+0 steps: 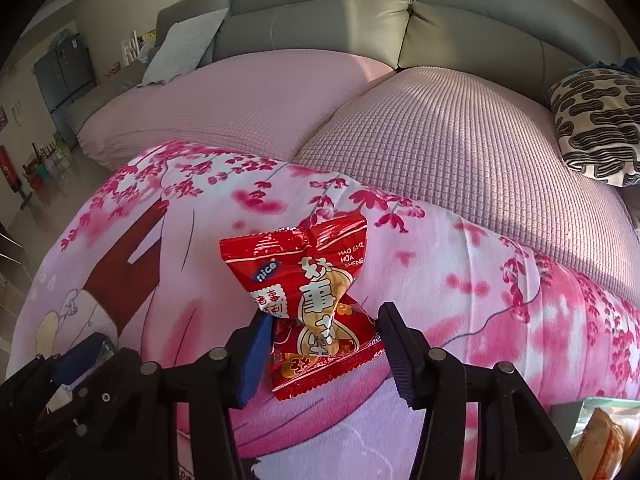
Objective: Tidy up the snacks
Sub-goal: 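Grasp the green-wrapped biscuit with left while right grasps the red nice candy bag, then carry the green biscuit and red candy bag over the tray with both grippers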
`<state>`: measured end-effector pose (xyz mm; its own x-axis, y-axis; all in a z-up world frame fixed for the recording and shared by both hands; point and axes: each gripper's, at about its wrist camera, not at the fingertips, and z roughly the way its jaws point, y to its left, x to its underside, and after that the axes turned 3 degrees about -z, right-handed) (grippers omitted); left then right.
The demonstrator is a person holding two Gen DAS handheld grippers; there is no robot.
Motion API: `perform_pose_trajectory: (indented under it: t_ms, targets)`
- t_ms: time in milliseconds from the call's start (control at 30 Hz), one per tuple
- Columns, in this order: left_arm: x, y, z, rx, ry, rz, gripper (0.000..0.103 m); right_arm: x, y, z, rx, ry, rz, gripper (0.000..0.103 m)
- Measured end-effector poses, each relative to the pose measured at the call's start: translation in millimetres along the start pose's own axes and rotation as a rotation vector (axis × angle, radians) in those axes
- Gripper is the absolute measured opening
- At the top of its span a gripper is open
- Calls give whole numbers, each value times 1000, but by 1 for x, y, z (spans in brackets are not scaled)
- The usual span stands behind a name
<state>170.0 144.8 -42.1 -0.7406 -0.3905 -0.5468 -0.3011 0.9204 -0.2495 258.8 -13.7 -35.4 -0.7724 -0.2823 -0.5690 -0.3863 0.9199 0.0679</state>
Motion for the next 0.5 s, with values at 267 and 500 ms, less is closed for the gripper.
perform_pose_trajectory:
  t_ms: [267, 500]
  targets:
    - [9, -3, -8, 29, 63, 54, 63, 31, 3, -24, -17, 26, 23, 54]
    - [21, -19, 2, -49, 85, 155, 69, 66, 1, -50, -23, 35, 54, 54]
